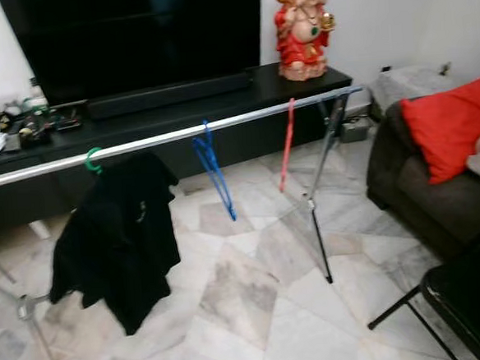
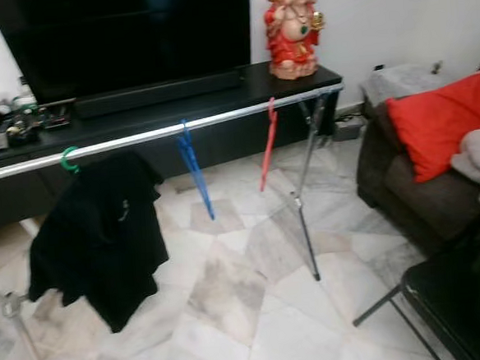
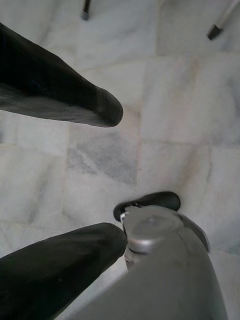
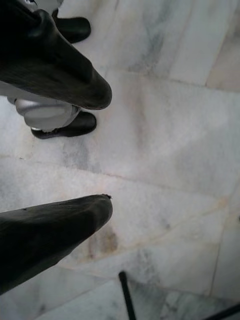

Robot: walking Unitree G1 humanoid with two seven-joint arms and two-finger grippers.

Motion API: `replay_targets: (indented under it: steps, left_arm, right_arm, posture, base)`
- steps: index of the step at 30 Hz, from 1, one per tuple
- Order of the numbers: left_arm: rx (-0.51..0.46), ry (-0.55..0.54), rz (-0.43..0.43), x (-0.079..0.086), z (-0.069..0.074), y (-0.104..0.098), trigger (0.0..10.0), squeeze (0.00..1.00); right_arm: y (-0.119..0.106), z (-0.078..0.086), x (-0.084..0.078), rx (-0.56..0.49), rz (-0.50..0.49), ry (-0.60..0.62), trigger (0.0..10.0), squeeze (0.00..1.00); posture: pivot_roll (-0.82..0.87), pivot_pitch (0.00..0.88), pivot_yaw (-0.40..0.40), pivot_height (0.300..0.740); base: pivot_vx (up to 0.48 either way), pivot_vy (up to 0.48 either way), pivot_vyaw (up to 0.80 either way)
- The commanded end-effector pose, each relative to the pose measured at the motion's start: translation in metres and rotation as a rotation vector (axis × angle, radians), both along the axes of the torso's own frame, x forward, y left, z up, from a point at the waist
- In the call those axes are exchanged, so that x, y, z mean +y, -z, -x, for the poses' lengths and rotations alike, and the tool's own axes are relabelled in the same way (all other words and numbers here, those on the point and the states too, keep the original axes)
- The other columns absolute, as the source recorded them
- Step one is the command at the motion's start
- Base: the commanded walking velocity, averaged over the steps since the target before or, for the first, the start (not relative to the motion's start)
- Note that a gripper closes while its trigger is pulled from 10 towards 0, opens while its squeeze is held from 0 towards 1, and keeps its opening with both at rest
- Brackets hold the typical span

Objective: Hang hanger

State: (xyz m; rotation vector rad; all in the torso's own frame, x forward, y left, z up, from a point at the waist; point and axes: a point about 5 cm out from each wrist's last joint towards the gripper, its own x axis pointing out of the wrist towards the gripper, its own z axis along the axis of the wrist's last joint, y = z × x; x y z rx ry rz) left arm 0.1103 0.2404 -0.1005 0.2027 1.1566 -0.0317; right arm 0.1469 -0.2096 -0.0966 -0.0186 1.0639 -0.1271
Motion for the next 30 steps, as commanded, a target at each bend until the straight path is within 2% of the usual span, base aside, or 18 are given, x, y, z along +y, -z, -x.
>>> replay_targets:
  steps: [1, 5, 9, 12, 17, 30]
  left_arm:
    - [0.012, 0.003, -0.015, 0.0038, 0.0033, 0.0000, 10.0, 0.00]
    - [0.014, 0.027, -0.022, 0.0037, 0.0026, -0.0002, 10.0, 0.00]
    - [0.013, -0.009, -0.007, 0.0037, 0.0043, 0.0003, 10.0, 0.00]
    - [0.018, 0.026, -0.016, 0.0036, 0.0035, 0.0000, 10.0, 0.00]
    - [0.019, 0.021, -0.021, 0.0040, 0.0035, 0.0001, 10.0, 0.00]
    - [0.014, -0.007, 0.006, 0.0030, 0.0042, 0.0004, 10.0, 0.00]
  right_arm:
    - [0.0011, 0.0024, 0.0012, 0.006, -0.009, 0.009, 10.0, 0.00]
    - [0.0010, 0.0019, 0.0014, 0.006, -0.008, 0.010, 10.0, 0.00]
    - [0.0010, 0.0017, 0.0020, 0.005, -0.008, 0.010, 10.0, 0.00]
    - [0.0010, 0.0013, 0.0025, 0.006, -0.008, 0.008, 10.0, 0.00]
    - [0.0010, 0.0009, 0.0033, 0.005, -0.009, 0.006, 10.0, 0.00]
    - [0.0015, 0.0029, 0.0025, 0.008, -0.008, 0.006, 10.0, 0.00]
  posture:
    - [0.07, 0.000, 0.017, 0.740]
    - [0.07, 0.000, 0.017, 0.740]
    - [0.07, 0.000, 0.017, 0.740]
    - [0.08, 0.000, 0.017, 0.740]
    - [0.08, 0.000, 0.017, 0.740]
    - [0.07, 0.000, 0.018, 0.740]
  base:
    - [0.000, 0.000, -0.79]
    - [0.000, -0.136, -0.79]
    - [0.000, -0.152, -0.79]
    - [0.000, 0.000, -0.79]
    - [0.000, -0.364, -0.79]
    - [0.000, 0.000, -0.79]
